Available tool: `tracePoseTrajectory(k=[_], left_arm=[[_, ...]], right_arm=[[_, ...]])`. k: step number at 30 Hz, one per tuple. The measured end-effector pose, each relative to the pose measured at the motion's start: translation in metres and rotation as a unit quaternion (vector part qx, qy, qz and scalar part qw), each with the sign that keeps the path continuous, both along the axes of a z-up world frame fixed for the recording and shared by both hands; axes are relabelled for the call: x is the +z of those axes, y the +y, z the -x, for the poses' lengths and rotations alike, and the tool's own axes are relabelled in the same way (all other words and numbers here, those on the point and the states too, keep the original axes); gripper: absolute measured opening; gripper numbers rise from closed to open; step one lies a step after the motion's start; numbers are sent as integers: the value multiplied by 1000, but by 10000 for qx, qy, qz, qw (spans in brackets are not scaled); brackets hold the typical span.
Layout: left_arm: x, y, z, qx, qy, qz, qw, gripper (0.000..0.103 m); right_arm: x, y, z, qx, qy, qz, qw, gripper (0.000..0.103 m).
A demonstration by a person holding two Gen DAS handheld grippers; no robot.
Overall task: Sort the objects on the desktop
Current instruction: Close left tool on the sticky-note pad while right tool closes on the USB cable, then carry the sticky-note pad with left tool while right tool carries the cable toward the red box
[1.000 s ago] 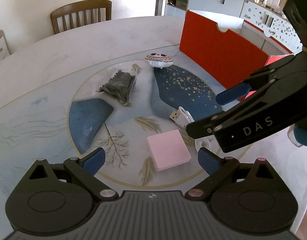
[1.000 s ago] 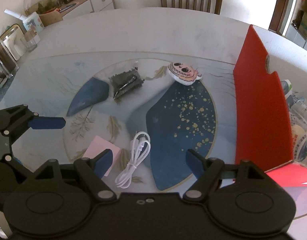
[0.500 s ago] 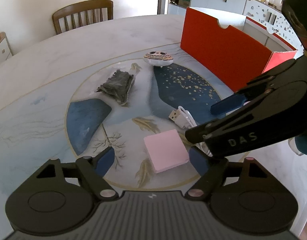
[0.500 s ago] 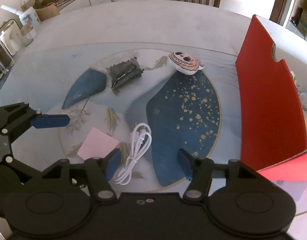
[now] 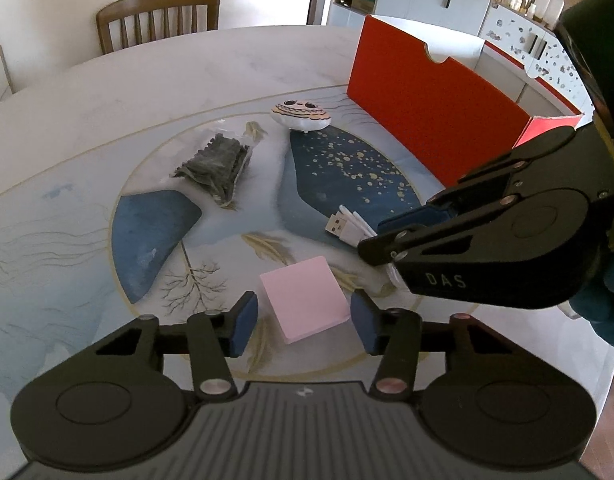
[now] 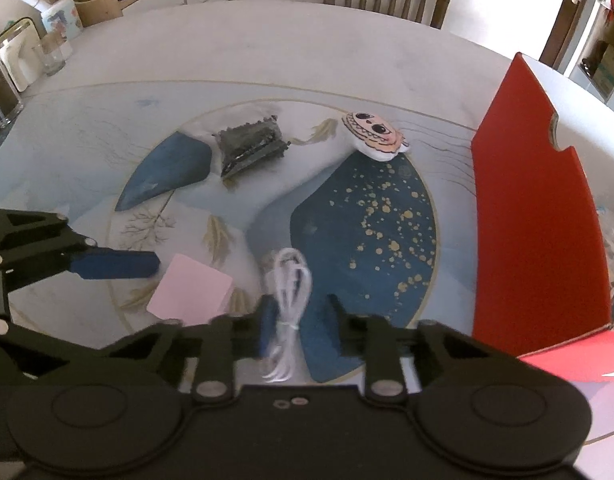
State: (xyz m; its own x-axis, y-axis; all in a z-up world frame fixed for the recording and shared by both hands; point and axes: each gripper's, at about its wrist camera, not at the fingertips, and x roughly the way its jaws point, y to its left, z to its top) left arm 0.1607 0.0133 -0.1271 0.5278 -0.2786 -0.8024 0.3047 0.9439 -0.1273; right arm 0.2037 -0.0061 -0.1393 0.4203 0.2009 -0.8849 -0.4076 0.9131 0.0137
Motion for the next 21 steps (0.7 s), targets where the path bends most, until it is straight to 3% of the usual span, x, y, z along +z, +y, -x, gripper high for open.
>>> tracePoseTrajectory(k=[2,21], left_arm=[[1,0,0,-15,16,27,10000,44],[8,-5,2,133,52,63,9999,42]], right_arm=[[0,-2,0,-1,18,-21,10000,14],[12,-32,20,-259,118,-246,9993,9]])
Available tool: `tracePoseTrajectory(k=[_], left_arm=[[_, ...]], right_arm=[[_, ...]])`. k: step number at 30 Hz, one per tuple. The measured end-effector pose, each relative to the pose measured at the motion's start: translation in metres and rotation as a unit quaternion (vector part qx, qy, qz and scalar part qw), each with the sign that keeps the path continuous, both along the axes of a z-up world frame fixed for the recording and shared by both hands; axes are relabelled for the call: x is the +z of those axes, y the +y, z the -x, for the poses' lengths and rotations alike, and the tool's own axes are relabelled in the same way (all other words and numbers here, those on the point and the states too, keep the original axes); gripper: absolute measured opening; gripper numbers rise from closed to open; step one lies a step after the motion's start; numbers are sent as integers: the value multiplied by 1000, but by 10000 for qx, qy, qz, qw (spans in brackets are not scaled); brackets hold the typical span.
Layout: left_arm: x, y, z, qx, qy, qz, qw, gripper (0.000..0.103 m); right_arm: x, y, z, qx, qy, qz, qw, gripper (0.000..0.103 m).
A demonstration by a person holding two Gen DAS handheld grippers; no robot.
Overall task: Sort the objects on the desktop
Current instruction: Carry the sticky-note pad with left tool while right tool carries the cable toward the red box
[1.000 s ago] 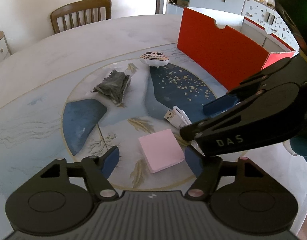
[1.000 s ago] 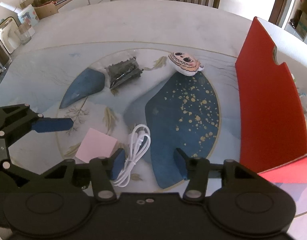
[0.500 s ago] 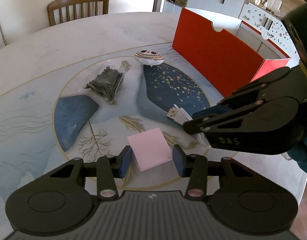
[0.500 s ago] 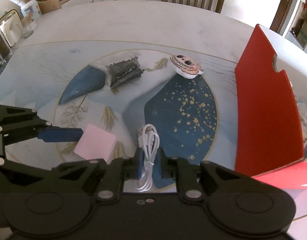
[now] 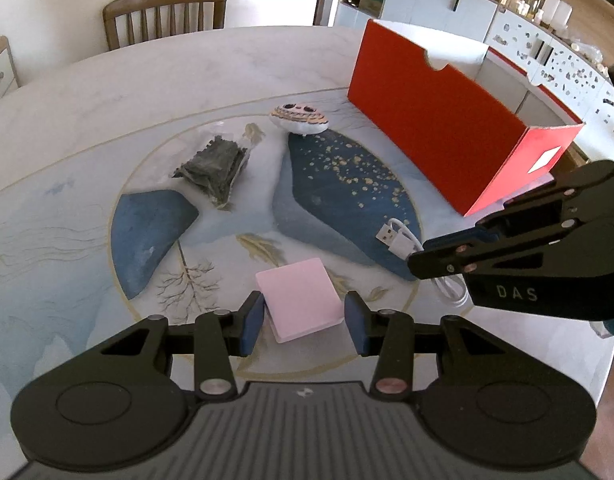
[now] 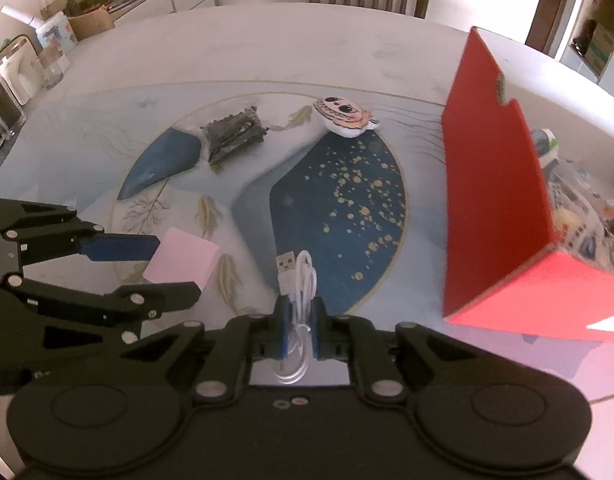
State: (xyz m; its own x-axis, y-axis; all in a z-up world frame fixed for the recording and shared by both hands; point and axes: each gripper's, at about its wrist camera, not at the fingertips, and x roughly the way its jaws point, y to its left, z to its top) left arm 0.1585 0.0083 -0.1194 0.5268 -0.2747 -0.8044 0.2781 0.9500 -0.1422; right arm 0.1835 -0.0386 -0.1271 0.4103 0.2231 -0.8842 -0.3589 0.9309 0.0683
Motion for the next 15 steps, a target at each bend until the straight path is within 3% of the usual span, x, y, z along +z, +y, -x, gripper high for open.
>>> tracePoseTrajectory(k=[15], left_arm=[[34,-15,10,-99,-24,244,9997,42]], right_arm=[[33,-27,28,-230,-94,-386,9989,9]])
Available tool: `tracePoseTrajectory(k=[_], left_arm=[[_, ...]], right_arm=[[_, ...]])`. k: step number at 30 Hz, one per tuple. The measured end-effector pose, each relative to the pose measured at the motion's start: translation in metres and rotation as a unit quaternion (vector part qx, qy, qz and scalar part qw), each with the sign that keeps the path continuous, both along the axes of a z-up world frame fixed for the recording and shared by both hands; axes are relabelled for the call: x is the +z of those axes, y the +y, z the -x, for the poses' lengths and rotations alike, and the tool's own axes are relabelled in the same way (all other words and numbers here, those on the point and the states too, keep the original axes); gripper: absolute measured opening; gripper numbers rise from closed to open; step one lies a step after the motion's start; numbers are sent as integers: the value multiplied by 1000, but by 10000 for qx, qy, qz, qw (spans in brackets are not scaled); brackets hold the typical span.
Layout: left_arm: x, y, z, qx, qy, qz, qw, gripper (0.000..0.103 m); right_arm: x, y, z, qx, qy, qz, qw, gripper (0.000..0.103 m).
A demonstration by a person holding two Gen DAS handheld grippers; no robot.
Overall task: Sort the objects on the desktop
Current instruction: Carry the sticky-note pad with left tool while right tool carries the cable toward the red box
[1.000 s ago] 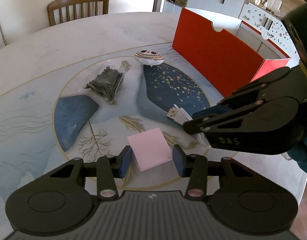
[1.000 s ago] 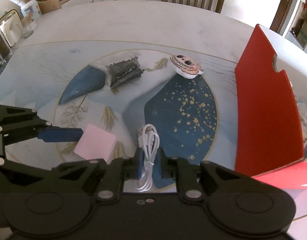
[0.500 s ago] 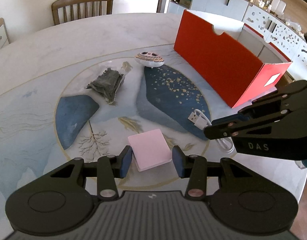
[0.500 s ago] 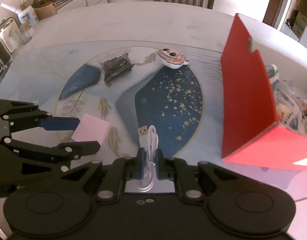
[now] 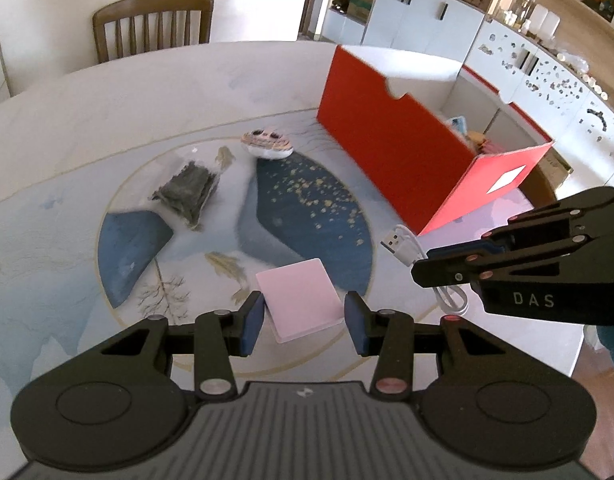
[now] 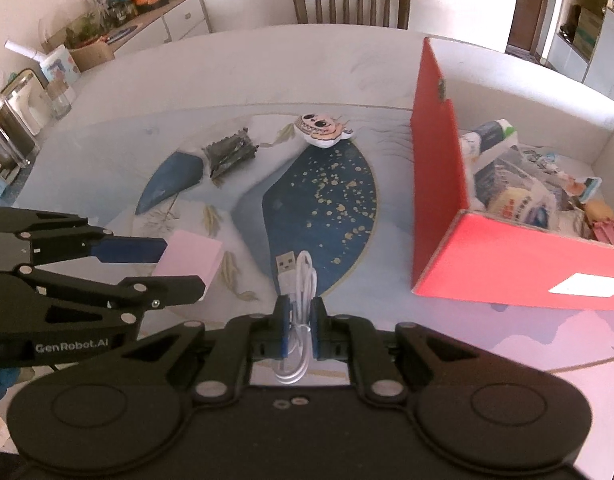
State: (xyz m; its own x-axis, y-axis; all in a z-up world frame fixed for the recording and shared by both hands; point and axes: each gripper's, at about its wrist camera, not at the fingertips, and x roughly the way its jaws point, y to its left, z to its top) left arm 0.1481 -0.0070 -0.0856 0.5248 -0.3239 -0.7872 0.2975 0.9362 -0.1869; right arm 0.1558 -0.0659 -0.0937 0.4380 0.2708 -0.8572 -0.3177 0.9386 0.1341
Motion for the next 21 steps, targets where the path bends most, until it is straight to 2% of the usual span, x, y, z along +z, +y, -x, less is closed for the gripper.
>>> tracePoseTrajectory(k=[14,21], left_arm=[[45,-29,7,-291,-221,168,9992,42],[65,-55,3,-512,-397,243,9976,42]], right_arm=[[51,-40,22,-270,-365,-322,9984,9],[69,-70,24,-398,-521,-270,9975,9]])
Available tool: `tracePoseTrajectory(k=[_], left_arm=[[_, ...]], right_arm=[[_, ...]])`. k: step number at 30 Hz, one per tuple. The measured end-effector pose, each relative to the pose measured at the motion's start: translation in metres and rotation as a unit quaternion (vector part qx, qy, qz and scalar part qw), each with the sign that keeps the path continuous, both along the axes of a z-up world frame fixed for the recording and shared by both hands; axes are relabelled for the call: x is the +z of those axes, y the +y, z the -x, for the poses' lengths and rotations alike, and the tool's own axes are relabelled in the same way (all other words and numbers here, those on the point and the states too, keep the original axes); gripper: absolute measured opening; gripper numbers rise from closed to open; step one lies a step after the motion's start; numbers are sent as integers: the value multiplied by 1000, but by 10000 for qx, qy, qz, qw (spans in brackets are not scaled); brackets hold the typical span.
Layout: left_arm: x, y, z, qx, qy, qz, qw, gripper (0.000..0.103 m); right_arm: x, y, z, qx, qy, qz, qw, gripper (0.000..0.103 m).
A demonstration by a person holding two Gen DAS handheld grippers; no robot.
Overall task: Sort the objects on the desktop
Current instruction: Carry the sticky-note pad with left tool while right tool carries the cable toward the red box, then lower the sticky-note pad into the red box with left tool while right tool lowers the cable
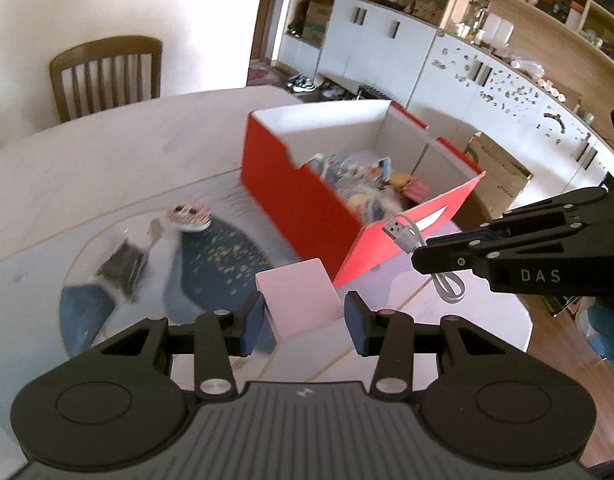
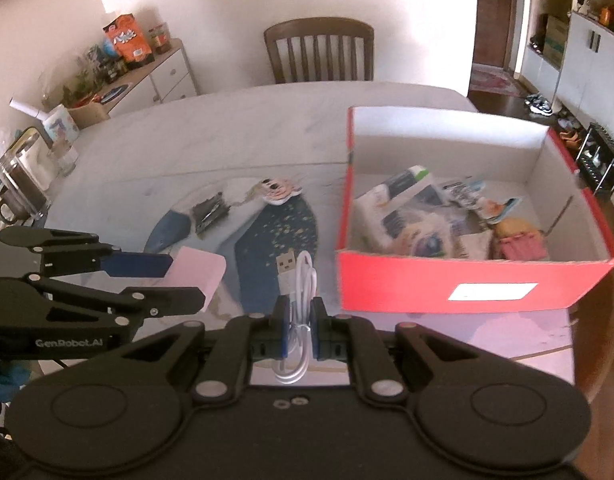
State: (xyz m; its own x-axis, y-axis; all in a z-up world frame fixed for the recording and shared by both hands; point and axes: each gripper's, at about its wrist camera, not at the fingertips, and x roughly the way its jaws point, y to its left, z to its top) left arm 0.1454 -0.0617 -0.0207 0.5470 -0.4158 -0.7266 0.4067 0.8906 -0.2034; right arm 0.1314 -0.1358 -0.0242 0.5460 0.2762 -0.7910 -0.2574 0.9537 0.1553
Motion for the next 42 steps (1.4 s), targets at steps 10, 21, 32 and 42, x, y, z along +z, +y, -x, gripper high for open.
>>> tracePoseTrajectory(k=[10,21,32,42], left_arm=[[23,-40,-19,-168,-393,-27,9991,42],[28,-85,-57,-149,-486,-148,9986,42],[22,-114,-105,-65,-453,-335,9984,42],[1,-135,-142,-168,-254,-548,9980,42]], right_arm=[[15,-44,-11,-229,-261,20,9994,9],[13,-92,-39,-306,-297,57,9991,9],[2,-125,-78,-402,-141,84,9991,9],[-18,-142,-118,-485,36,98,9988,9]])
